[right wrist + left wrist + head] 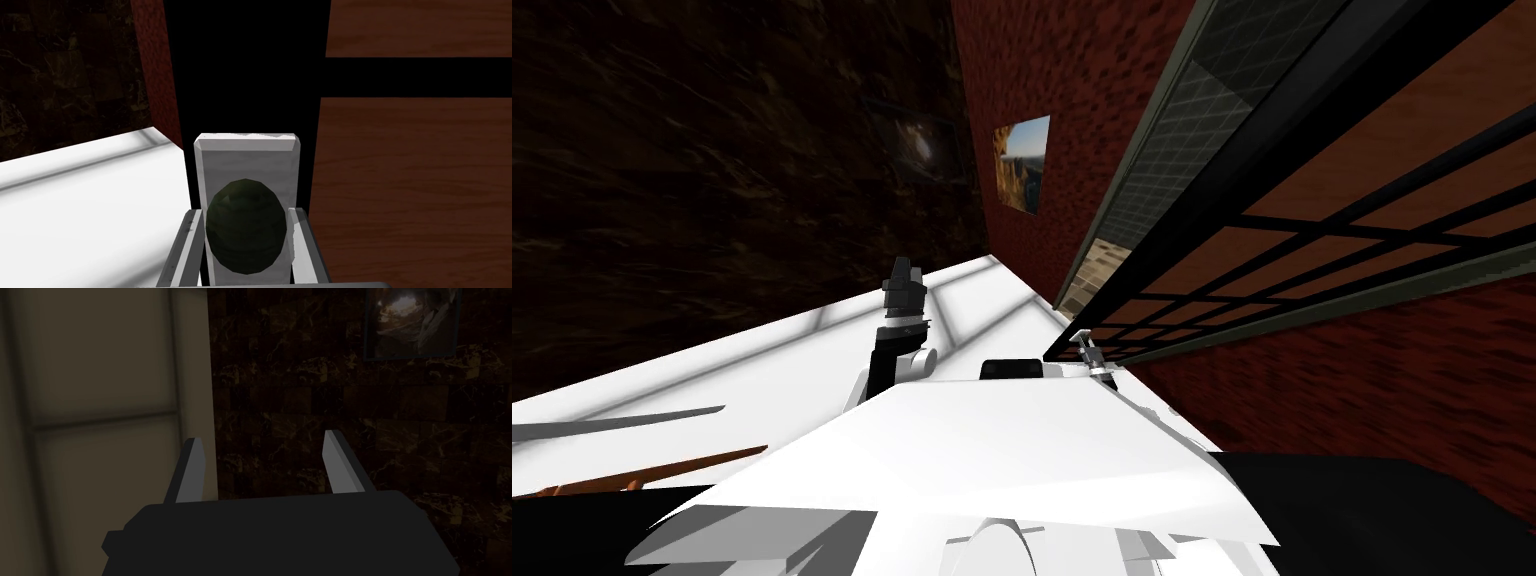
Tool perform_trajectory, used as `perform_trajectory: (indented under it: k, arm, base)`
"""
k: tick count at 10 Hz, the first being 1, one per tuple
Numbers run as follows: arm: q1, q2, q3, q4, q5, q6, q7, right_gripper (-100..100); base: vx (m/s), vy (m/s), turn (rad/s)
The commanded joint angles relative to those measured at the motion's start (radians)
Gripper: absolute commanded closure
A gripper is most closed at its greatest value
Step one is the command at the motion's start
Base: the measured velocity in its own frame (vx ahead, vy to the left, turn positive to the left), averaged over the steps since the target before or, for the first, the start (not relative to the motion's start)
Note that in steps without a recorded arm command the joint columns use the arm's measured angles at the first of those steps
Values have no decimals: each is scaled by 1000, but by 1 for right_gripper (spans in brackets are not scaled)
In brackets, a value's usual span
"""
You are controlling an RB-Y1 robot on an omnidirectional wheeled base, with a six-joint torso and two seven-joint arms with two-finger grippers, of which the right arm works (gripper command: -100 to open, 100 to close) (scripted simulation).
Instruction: Pull the door open
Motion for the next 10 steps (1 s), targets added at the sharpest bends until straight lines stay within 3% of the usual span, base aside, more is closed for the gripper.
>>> perform_trajectory:
  k: [1,9,10]
  arm:
    - [-1,-1,5,12,4,-16,-8,100]
    - [3,-23,27,64,24,-92,-47,100]
    - [1,-19,28,63,24,-83,-44,100]
  base:
    - [-228,-47,151]
    - [-192,-57,132]
    - [-78,-12,26]
